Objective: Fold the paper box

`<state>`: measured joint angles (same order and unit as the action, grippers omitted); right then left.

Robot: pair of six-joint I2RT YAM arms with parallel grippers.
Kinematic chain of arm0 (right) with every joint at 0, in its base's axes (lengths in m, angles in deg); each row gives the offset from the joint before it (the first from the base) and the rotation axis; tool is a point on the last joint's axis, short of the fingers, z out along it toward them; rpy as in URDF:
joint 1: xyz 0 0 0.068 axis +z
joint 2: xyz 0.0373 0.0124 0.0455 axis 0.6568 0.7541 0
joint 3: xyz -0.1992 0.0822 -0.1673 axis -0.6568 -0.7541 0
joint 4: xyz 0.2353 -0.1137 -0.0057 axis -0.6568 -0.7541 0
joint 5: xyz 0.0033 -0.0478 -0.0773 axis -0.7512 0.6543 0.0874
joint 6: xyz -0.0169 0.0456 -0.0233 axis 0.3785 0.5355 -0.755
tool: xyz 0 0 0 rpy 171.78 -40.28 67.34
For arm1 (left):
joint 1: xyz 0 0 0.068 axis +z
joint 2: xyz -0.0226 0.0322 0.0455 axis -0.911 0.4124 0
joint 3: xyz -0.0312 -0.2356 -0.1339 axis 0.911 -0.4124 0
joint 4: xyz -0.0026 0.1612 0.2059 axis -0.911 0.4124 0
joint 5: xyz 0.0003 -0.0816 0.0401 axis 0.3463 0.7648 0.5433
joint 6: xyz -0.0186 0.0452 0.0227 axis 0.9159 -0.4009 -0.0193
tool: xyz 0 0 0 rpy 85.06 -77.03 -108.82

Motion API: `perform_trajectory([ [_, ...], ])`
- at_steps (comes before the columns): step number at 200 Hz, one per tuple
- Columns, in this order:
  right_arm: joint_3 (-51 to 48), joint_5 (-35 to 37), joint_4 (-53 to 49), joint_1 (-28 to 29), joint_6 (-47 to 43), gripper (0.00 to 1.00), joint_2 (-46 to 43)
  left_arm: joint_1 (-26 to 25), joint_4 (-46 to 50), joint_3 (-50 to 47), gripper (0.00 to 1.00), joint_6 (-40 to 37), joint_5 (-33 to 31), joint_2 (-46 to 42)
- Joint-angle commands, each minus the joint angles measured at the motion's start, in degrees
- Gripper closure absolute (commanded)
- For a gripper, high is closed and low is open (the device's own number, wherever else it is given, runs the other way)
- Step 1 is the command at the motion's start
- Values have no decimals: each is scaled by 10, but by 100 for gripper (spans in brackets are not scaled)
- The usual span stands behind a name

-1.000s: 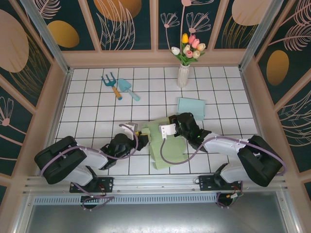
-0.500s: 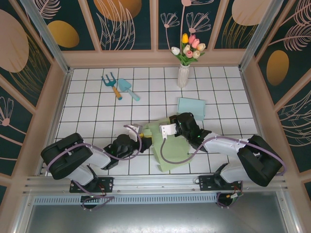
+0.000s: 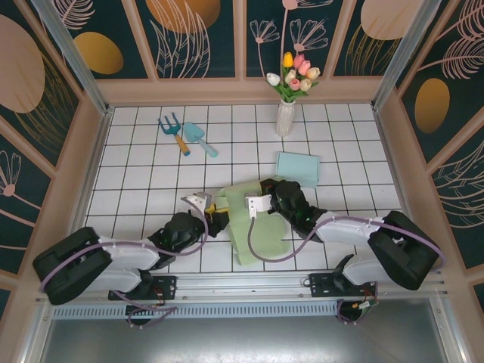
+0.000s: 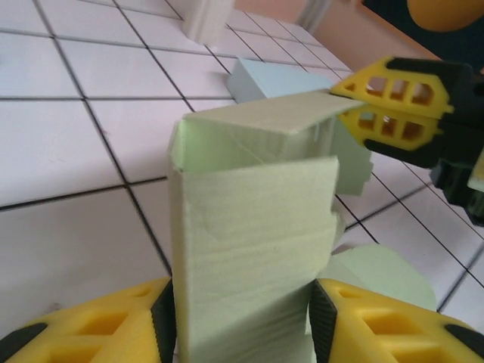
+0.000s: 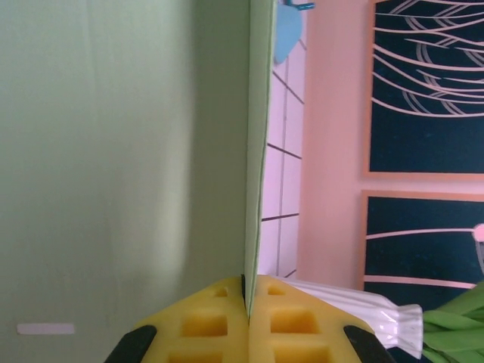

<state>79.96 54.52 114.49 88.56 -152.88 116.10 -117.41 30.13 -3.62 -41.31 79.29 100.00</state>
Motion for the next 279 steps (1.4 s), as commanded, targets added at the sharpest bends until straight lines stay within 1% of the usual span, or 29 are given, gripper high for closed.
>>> perform_trajectory([
  [1, -25, 44, 85, 11, -4, 100, 4, -3, 100, -15, 48, 2, -130, -75],
  [17, -36, 64, 119, 21, -12, 100, 17, -3, 167, -26, 46, 33, -209, -143],
  [36, -45, 80, 157, 34, -22, 100, 32, -3, 226, -44, 46, 60, -261, -226],
  [63, -49, 89, 173, 42, -38, 100, 51, -3, 259, -73, 43, 59, -265, -325],
  [84, -50, 107, 190, 50, -57, 100, 70, -2, 266, -84, 42, 59, -261, -358],
  [106, -52, 127, 208, 58, -80, 100, 88, -2, 263, -79, 43, 60, -269, -339],
  [138, -66, 122, 228, 59, -96, 100, 95, -2, 218, -60, 43, 35, -270, -245],
  [159, -77, 113, 246, 59, -99, 100, 90, -2, 146, -62, 43, -1, -235, -183],
  [184, -85, 110, 255, 59, -107, 100, 97, -3, 75, -68, 43, -33, -183, -134],
  [211, -91, 109, 282, 59, -110, 100, 110, -2, 39, -64, 41, -54, -124, -114],
  [235, -93, 108, 284, 59, -103, 100, 117, -2, 9, -73, 38, -68, -71, -114],
  [249, -93, 106, 286, 58, -101, 100, 119, -2, 5, -77, 36, -72, -60, -116],
  [279, -90, 102, 282, 58, -92, 100, 118, -2, 11, -73, 35, -73, -64, -110],
])
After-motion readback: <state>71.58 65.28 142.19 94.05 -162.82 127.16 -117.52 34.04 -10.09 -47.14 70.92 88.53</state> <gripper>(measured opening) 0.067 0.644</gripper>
